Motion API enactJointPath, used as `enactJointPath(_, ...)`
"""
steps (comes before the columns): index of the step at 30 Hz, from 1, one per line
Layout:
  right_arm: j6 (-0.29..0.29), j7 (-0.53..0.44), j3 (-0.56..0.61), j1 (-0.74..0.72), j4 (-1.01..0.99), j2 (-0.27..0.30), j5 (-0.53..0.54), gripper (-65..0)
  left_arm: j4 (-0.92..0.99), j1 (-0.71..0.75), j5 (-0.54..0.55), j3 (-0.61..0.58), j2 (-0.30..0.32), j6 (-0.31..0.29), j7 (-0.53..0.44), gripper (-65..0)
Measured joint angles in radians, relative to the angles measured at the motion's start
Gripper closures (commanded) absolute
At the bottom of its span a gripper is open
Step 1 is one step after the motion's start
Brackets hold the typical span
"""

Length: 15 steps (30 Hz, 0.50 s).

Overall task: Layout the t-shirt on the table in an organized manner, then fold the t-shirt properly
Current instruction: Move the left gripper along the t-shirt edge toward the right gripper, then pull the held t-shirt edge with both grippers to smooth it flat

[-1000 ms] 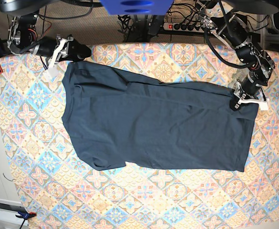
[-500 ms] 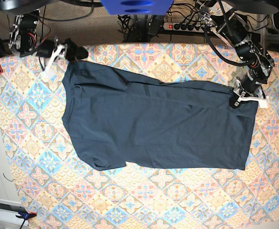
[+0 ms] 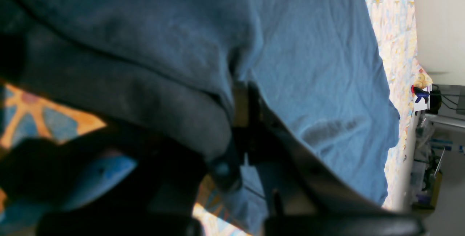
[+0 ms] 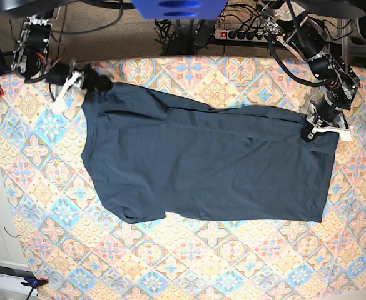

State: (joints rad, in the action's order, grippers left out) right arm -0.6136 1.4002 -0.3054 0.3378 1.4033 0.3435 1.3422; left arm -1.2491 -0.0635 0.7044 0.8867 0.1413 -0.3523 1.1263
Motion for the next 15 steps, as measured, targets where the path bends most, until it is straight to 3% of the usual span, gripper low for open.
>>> enactJointPath(3, -0.003, 0.021, -0.002, -0.047, -0.026, -0.002, -0.003, -36.0, 0.000, 0.000, 0.002, 0.000, 0.000, 0.000, 0.000, 0.0)
enactJointPath(6, 0.004, -0.020, 0.005, -0.106, -0.021, -0.002, -0.002, -36.0, 0.000, 0.005, 0.000, 0.000, 0.000, 0.000, -0.002, 0.0)
enactJointPath(13, 0.004, 0.002, 0.001, -0.082, -0.029, -0.002, -0.019, -36.0, 0.000, 0.019, 0.005, 0.000, 0.000, -0.001, -0.001, 0.0)
enactJointPath(15, 0.004, -0.030, 0.002, -0.092, -0.028, -0.002, -0.014, -36.0, 0.000, 0.019, 0.006, 0.000, 0.000, 0.000, 0.000, 0.0)
